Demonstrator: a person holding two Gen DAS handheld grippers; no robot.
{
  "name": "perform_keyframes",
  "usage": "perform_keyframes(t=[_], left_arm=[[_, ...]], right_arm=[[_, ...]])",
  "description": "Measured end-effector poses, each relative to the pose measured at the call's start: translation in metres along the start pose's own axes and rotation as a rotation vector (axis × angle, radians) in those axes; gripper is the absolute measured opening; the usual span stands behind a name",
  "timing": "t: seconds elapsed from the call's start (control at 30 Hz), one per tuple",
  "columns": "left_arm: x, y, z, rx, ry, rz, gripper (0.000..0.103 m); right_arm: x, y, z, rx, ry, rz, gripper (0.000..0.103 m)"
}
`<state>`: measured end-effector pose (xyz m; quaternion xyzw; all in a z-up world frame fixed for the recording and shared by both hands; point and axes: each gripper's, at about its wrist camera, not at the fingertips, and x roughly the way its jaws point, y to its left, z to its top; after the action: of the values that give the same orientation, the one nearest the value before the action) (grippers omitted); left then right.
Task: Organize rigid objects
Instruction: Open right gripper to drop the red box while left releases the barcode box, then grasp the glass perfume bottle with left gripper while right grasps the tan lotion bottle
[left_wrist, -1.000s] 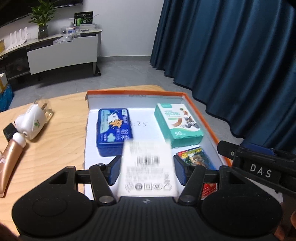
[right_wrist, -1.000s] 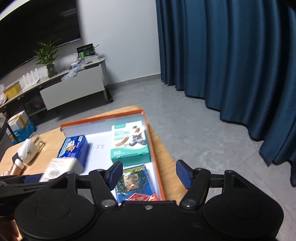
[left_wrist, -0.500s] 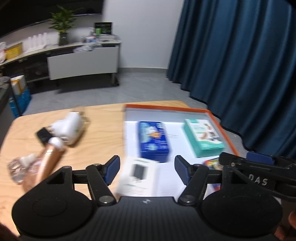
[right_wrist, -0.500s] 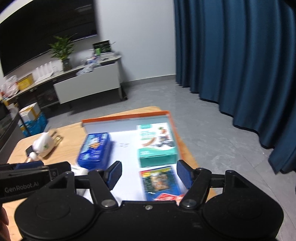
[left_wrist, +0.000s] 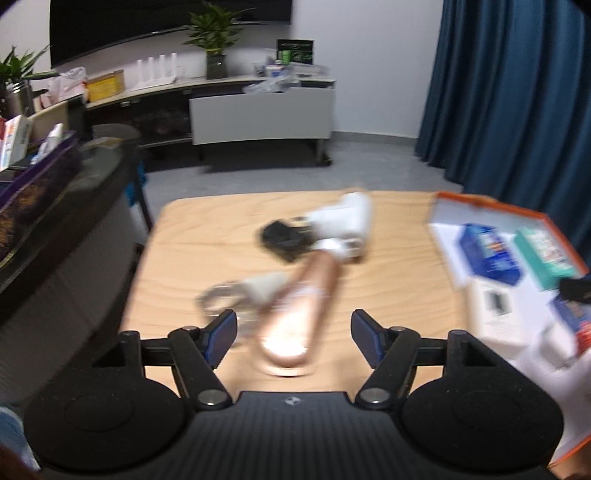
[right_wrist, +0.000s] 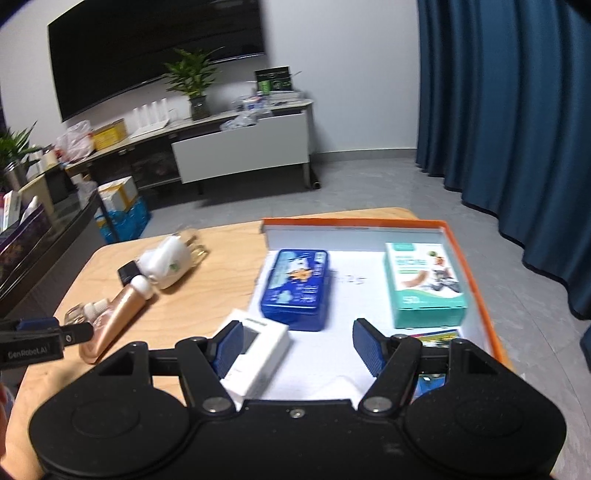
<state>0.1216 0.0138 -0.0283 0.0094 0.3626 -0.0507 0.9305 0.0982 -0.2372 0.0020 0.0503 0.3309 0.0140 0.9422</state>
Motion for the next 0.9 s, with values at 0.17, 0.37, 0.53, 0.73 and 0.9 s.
perform_keyframes(t=[0.17,0.37,0.53,0.73,0.9], left_arm=[[0.021,0.032,0.007,0.027,0.016,0.006,0.070],[0.044,0.035,0.011,0.168,0.005,-0.058,0.071],[0.058,0.051,0.011,0.172,-0.002,-0.108,0.074],[0.065,0.048,0.005,0.174,0.001,-0.145,0.054],[0.059,0.044,0.002,0.139,0.000,-0.122,0.050]], right_arm=[[0.003,0.012,0.000,-0.016,0.000,0.020,0.079],[0.009,0.023,0.002,-0.041,0.003,0.026,0.079],[0.012,0.027,0.006,-0.049,0.006,0.020,0.079],[0.024,0.042,0.009,-0.045,0.034,0.041,0.079],[0.043,0.065,0.009,-0.030,0.083,0.112,0.079]])
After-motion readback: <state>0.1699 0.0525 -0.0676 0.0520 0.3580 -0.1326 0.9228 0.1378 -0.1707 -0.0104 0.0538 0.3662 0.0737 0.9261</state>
